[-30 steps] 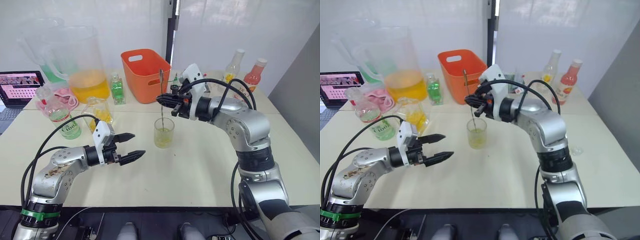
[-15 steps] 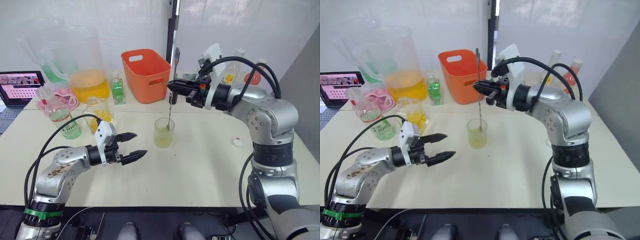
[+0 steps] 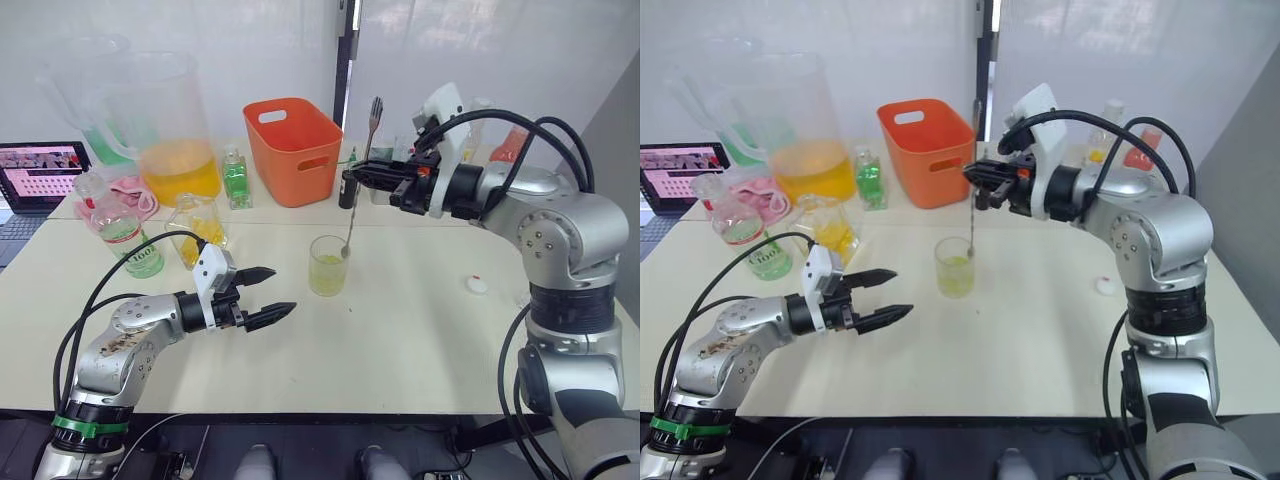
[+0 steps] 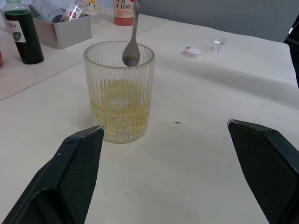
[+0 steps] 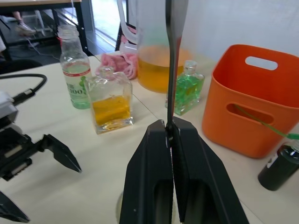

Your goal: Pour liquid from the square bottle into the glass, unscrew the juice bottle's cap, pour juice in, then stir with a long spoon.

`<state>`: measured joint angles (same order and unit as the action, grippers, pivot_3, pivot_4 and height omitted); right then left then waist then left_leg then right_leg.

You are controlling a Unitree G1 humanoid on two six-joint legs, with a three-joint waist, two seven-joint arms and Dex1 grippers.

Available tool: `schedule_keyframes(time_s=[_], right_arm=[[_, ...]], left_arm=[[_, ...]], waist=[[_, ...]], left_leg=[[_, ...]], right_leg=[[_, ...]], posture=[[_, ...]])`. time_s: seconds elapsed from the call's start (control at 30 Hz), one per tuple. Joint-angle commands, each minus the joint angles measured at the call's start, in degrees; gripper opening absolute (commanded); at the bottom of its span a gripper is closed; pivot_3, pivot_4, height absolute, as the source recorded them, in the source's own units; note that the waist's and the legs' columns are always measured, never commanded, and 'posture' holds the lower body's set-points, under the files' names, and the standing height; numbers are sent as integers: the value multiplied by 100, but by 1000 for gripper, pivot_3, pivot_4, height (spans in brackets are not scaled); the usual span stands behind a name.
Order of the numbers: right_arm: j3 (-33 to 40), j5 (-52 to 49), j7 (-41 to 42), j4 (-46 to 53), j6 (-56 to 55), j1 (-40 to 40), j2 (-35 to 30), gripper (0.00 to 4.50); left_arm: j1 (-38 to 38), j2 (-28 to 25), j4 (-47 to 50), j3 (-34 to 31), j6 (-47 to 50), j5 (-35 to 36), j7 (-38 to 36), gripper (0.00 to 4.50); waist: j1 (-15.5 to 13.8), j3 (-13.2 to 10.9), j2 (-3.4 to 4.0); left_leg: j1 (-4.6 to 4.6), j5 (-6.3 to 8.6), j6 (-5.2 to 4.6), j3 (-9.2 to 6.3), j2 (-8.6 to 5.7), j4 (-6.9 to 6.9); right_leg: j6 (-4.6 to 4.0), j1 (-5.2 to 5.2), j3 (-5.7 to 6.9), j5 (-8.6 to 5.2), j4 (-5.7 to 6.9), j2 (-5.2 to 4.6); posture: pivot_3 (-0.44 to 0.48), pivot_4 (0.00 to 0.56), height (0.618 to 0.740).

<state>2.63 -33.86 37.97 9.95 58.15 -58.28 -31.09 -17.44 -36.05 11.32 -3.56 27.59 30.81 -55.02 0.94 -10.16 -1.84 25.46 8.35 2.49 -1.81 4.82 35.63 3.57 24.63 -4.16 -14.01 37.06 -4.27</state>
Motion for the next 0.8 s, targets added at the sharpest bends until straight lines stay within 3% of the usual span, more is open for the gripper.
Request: schedule_keyframes(time_s=[0.03, 0.33, 0.53, 0.67, 0.8], right_arm=[[718, -596, -118, 225, 348, -404, -65, 0], [1130, -1254, -162, 282, 1251, -706, -815, 0], [330, -797, 356, 79, 1417, -914, -2341, 0], [51, -646, 365, -571, 1856, -1029, -2594, 0], [-940, -390, 743, -1278, 2548, -1064, -2996, 0]], left_arm=[[-107, 26, 40, -66, -194, -2, -24, 4474], [-85, -6, 64, -255, -371, 126, -125, 4474], [-30, -432, -14, -508, -298, 276, -466, 4474], [-80, -291, -24, -565, -367, 276, -384, 4474], [-5, -268, 206, -622, -317, 347, -352, 4474]], waist=[[-3, -1, 1], [-5, -2, 1], [-4, -12, 10], [16, -12, 9], [9, -12, 9]], left_leg=[[1, 0, 0, 0, 0, 0], [1, 0, 0, 0, 0, 0], [19, 0, 0, 10, -1, -6], [16, 0, 0, 19, -1, -9], [19, 0, 0, 18, 0, -7]], right_leg=[[0, 0, 0, 0, 0, 0], [-14, 0, 0, -7, -3, -2], [-33, 32, -2, -18, 0, -8], [-30, 33, -5, -26, -7, -11], [-37, 38, -6, -22, -2, -10]], posture=[[0, 150, 703], [0, 150, 703], [0, 150, 703], [0, 150, 703], [0, 150, 703]])
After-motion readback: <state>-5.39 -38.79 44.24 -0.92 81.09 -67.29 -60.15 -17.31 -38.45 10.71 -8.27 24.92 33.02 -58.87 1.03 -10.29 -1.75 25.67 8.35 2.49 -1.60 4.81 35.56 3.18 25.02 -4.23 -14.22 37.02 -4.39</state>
